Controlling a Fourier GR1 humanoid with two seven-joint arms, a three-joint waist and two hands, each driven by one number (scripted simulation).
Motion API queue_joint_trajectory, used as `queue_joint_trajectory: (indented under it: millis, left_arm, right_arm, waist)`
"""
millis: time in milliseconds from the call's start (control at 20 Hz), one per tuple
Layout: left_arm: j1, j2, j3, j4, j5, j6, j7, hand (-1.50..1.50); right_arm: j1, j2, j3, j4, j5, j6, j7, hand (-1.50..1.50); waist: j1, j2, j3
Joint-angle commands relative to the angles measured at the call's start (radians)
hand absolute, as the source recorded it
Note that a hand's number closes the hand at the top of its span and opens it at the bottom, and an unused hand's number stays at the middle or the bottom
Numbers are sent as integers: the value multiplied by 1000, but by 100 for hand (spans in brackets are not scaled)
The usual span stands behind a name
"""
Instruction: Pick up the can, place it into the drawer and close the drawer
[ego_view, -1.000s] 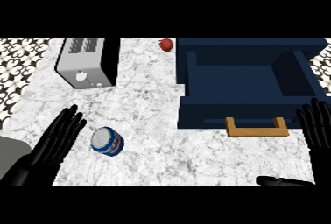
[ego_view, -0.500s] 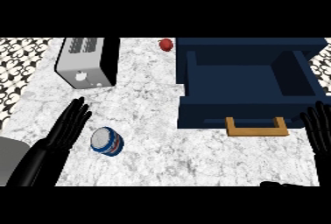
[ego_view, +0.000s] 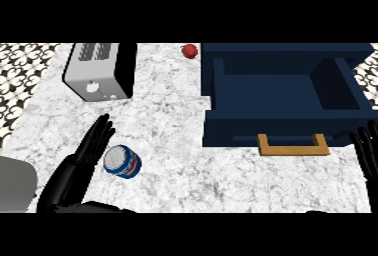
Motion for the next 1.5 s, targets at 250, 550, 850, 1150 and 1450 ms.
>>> queue_joint_trajectory:
  millis: [250, 550, 850, 1150, 1450]
  left_arm:
    - [1, 12, 49, 141, -16, -20, -107, -150]
    - [-40, 30, 106, 198, 0, -26, -128, -150]
    - [2, 8, 98, 323, -51, -19, -275, -150]
    - [-39, 36, 149, 374, -22, -53, -277, -150]
    - [-83, 91, 210, 585, -26, -109, -434, -150]
  right_arm:
    - [-7, 2, -38, 52, -18, 46, -48, -150]
    - [8, 15, -42, -45, -10, 30, 31, -150]
    - [-58, 12, -38, 26, 4, 33, 32, -150]
    - [4, 50, -25, 30, 25, 54, -35, -150]
    - [24, 48, -36, 42, 49, 75, -88, -150]
  waist:
    - [1, 0, 0]
    - [0, 0, 0]
    - [2, 0, 0]
    - [1, 0, 0]
    - [-1, 0, 0]
